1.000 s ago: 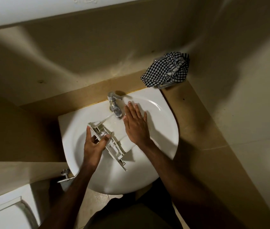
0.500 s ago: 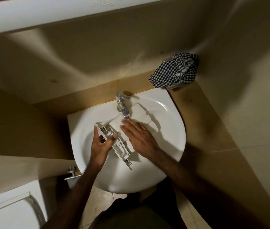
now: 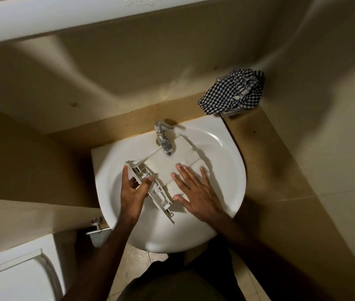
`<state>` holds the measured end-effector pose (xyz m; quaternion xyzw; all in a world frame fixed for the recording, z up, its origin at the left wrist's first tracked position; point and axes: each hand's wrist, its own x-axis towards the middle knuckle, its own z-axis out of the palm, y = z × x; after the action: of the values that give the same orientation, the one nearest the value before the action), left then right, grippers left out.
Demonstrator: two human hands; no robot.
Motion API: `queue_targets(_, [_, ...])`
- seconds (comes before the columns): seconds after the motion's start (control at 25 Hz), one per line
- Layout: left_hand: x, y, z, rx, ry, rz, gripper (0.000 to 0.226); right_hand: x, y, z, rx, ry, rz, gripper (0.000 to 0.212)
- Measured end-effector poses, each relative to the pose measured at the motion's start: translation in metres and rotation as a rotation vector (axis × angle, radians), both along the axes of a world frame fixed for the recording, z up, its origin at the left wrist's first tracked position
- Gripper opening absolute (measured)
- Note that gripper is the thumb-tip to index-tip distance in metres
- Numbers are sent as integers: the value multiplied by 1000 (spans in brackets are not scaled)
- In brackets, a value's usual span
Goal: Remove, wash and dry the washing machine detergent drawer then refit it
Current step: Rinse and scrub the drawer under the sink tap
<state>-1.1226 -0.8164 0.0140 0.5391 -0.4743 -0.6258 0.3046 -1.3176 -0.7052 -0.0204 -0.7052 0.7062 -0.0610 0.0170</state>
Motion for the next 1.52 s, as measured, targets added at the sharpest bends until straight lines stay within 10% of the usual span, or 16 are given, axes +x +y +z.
queue_targets(0.44, [0, -8, 0, -28, 5, -34, 66, -2, 26, -9, -4, -50, 5, 57])
queue_targets(0.6, [-3, -10, -1, -14, -2, -54, 70, 3, 13, -12, 53, -391, -625, 63])
queue_targets(0.84, [2, -10, 0, -37, -5, -56, 64, 82, 20, -6, 46, -669, -544, 79])
queue_targets(1.04, [0, -11, 2, -31, -15, -63, 62, 22, -32, 10, 128, -1308, -998, 89])
queue_targets(1.28, [2, -11, 3, -24, -31, -81, 66, 87, -34, 0, 137, -1573, -1177, 108])
queue_targets(1.52, [3, -12, 6, -7, -58, -72, 69, 16, -64, 0, -104, -1732, -1448, 48])
